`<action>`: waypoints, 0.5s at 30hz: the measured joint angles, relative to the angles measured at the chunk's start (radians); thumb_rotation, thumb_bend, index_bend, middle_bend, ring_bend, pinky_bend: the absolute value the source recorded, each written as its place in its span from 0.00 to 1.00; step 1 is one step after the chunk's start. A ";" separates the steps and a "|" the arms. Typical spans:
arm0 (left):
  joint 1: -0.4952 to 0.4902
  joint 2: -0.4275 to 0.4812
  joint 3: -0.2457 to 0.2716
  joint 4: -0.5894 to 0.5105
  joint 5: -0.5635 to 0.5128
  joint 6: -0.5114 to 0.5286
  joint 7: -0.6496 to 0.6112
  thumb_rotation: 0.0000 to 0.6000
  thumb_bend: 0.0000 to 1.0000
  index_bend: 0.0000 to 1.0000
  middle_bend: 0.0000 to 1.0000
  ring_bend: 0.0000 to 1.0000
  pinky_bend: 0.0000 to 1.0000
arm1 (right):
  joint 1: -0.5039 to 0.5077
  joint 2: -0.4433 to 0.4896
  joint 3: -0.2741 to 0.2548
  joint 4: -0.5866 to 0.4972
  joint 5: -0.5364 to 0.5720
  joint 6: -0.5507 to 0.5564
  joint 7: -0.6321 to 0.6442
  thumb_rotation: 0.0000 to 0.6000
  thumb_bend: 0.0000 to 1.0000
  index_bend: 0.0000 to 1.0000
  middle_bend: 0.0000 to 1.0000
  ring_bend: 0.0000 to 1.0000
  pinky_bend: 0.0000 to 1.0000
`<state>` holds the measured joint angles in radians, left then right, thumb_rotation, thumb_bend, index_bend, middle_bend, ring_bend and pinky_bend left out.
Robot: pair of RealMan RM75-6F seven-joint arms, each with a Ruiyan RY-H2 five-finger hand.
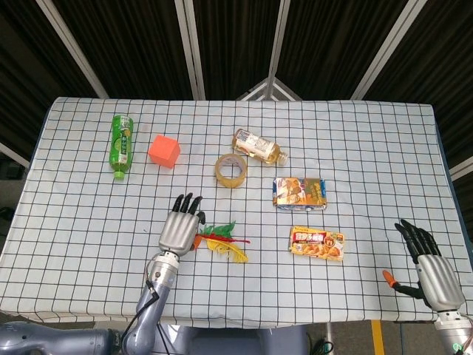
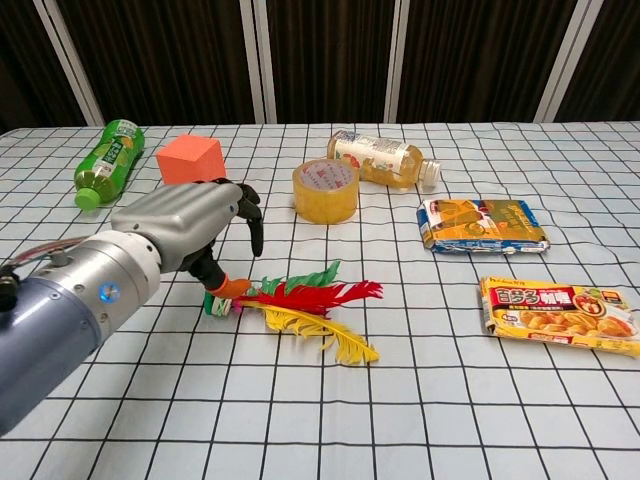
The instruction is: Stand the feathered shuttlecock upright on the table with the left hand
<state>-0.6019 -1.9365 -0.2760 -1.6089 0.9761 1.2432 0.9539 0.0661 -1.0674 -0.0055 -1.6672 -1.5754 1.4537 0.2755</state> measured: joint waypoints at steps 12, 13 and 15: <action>-0.054 -0.087 -0.008 0.082 -0.058 -0.011 -0.013 1.00 0.43 0.46 0.10 0.00 0.00 | 0.002 0.003 0.002 -0.002 0.003 -0.003 0.010 1.00 0.34 0.00 0.00 0.00 0.00; -0.057 -0.091 -0.006 0.085 -0.059 -0.011 -0.017 1.00 0.43 0.46 0.10 0.00 0.00 | 0.001 0.003 0.001 -0.002 0.003 -0.003 0.010 1.00 0.34 0.00 0.00 0.00 0.00; -0.060 -0.095 -0.002 0.090 -0.058 -0.011 -0.021 1.00 0.45 0.49 0.11 0.00 0.00 | 0.001 0.004 0.001 -0.003 0.002 -0.003 0.010 1.00 0.34 0.00 0.00 0.00 0.00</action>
<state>-0.6619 -2.0318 -0.2776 -1.5186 0.9184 1.2324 0.9325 0.0674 -1.0637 -0.0045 -1.6702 -1.5737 1.4509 0.2858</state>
